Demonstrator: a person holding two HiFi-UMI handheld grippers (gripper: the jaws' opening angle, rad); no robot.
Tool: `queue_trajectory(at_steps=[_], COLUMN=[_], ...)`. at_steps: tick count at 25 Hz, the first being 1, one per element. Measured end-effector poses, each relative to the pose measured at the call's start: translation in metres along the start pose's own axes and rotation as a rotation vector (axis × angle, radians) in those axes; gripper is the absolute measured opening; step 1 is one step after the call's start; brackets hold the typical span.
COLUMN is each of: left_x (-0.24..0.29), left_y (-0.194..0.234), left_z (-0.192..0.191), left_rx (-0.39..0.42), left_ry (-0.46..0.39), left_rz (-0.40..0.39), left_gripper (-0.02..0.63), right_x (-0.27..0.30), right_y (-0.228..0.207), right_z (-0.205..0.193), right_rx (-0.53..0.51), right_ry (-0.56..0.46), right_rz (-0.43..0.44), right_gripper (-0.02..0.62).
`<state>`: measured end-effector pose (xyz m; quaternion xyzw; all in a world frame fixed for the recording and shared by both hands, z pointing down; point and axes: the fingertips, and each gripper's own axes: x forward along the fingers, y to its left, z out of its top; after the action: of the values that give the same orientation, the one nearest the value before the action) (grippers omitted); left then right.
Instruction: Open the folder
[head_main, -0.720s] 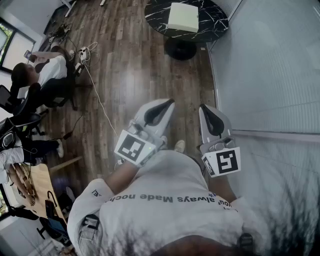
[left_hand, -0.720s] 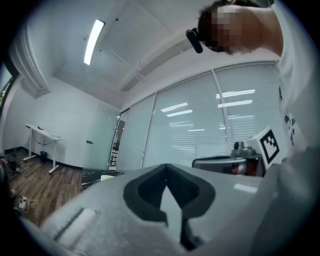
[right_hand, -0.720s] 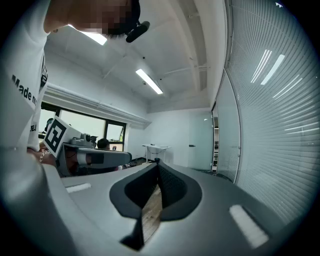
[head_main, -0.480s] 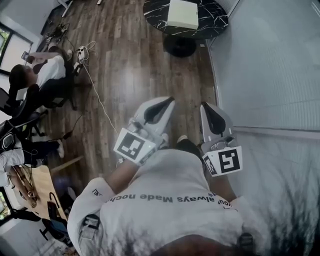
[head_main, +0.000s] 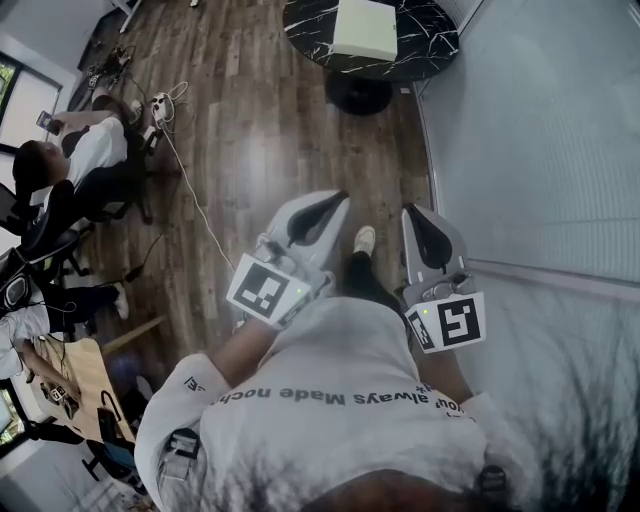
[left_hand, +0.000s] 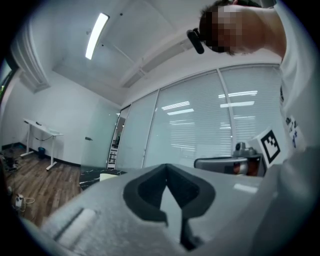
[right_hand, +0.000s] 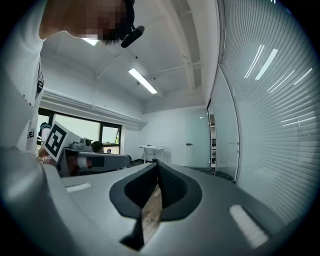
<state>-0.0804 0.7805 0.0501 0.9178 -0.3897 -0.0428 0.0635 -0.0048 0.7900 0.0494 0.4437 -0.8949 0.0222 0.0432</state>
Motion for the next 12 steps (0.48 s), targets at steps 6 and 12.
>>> queue_trajectory(at_steps=[6, 12], left_x=[0.059, 0.146], left_y=[0.012, 0.023], left_z=[-0.005, -0.009], left_rx=[-0.004, 0.006], left_ry=[0.02, 0.044], left_rz=[-0.006, -0.009], left_gripper=[0.003, 0.003], right_x=[0.023, 0.047], right_y=[-0.057, -0.138], right_z=[-0.004, -0.004], right_rx=[0.012, 0.028], right_ry=[-0.004, -0.008], right_rz=[-0.009, -0.002], right_gripper=[0.003, 0.003])
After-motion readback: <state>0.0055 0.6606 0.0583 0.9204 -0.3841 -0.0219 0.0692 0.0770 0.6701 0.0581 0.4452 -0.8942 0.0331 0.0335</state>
